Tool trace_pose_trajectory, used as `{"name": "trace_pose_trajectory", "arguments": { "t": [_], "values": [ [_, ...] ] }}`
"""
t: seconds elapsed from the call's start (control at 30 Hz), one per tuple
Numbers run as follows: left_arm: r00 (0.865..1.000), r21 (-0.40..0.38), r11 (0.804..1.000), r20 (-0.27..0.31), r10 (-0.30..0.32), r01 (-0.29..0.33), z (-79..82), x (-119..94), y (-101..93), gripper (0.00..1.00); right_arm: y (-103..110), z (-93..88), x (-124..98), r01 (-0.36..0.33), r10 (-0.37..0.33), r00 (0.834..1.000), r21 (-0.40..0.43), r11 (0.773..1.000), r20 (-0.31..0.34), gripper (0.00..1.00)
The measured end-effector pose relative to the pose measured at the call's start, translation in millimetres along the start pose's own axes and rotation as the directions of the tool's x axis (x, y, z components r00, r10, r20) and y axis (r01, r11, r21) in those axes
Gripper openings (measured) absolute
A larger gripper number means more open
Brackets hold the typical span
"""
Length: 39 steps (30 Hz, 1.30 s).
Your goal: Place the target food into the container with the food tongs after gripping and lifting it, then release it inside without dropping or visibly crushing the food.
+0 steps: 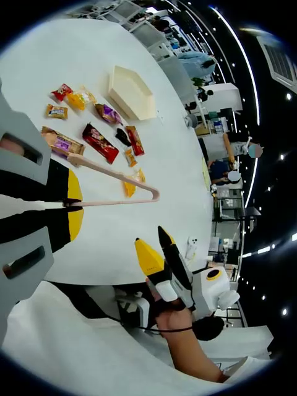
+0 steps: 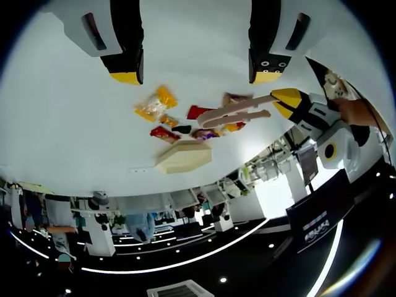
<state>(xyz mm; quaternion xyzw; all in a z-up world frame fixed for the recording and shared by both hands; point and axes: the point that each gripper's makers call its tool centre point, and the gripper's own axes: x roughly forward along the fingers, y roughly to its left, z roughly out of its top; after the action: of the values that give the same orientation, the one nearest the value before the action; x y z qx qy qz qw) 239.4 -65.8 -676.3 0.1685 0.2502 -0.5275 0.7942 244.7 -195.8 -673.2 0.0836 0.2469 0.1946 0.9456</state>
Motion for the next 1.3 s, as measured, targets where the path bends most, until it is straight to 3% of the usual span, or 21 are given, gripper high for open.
{"name": "trace_pose_trajectory", "arguments": {
  "t": [0.67,1.3],
  "values": [
    [1.0,0.033,0.999,-0.013,0.0,0.0,-0.1,-8,1.9,0.0,-1,1.5,-2,0.008,-0.008,1.0,0.023,1.0,0.014,0.7],
    [1.0,0.051,0.999,0.006,-0.012,0.012,10.8,-5,-1.9,0.0,-1,4.9,-8,0.005,-0.005,1.0,0.02,1.0,0.017,0.69]
  ]
}}
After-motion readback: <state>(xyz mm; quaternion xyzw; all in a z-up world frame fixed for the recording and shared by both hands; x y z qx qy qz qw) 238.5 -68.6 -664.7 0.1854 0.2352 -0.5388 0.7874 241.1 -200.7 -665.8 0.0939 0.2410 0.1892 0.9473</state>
